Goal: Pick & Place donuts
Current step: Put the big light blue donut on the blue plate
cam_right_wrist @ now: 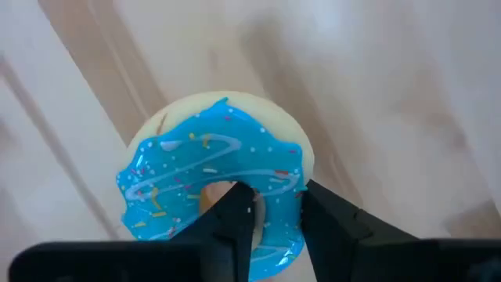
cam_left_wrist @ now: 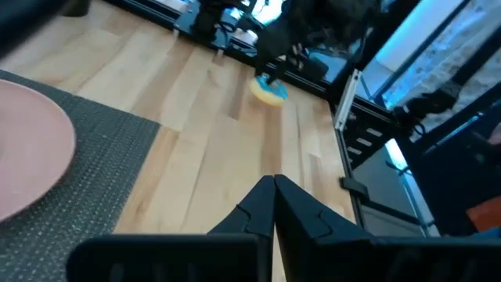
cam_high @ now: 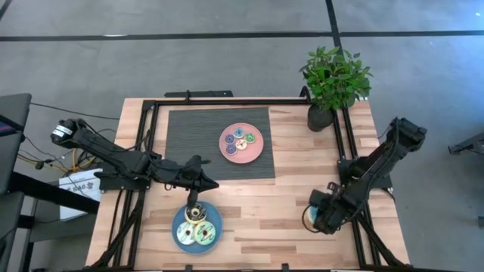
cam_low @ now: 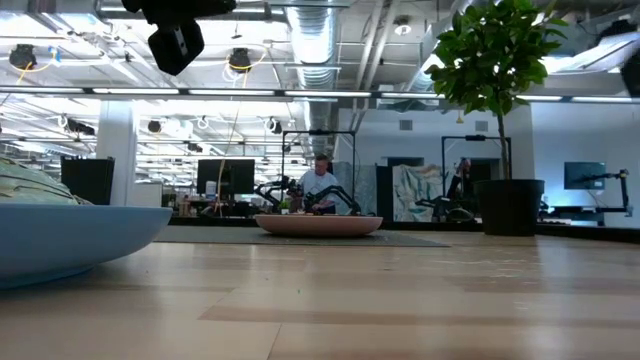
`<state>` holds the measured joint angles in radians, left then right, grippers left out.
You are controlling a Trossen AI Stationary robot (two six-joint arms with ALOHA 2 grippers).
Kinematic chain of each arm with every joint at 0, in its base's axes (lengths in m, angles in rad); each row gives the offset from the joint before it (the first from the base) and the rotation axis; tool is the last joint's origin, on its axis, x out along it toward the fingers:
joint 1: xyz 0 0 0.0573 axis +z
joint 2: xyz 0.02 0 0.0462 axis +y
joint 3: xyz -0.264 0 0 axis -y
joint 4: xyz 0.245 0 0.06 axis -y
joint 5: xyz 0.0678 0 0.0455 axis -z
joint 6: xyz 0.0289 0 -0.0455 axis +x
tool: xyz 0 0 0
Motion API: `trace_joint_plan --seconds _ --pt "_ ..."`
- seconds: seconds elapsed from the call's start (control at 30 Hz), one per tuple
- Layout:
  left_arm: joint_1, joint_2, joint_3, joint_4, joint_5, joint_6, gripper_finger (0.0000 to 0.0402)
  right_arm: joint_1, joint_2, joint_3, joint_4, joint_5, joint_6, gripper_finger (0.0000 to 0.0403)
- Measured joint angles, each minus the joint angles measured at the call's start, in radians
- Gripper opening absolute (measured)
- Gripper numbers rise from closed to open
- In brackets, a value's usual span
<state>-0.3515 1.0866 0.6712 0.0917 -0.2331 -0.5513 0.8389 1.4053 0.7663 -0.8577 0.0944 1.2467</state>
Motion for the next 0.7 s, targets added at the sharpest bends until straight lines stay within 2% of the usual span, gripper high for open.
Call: trace_joint_plan --seconds 0.17,0.23,0.3,0.47,0.57,0.7 --pt "-0.016 -0.008 0.000 0.001 0.000 0.037 0.0000 -0.047 -0.093 0.028 0.082 0.223 0.101 0.0088" --pt "-0.026 -0.012 0.000 0.008 -0.005 0.080 0.0000 -0.088 -0.116 0.035 0.199 0.300 0.045 0.0088" --pt "-0.046 -0.033 0.000 -0.020 -0.018 0.117 0.0000 -0.150 -0.112 0.042 0.351 0.328 -0.057 0.0088" --pt "-0.098 -0.112 0.000 -0.136 -0.092 0.146 0.0000 -0.324 0.001 0.130 0.616 0.300 -0.279 0.0088" --pt "-0.127 -0.175 0.000 -0.208 -0.142 0.148 0.0000 -0.411 0.118 0.254 0.651 0.229 -0.397 0.0088" --pt "-0.153 -0.248 0.000 -0.283 -0.179 0.148 0.0000 -0.483 0.321 0.491 0.664 0.100 -0.542 0.0088"
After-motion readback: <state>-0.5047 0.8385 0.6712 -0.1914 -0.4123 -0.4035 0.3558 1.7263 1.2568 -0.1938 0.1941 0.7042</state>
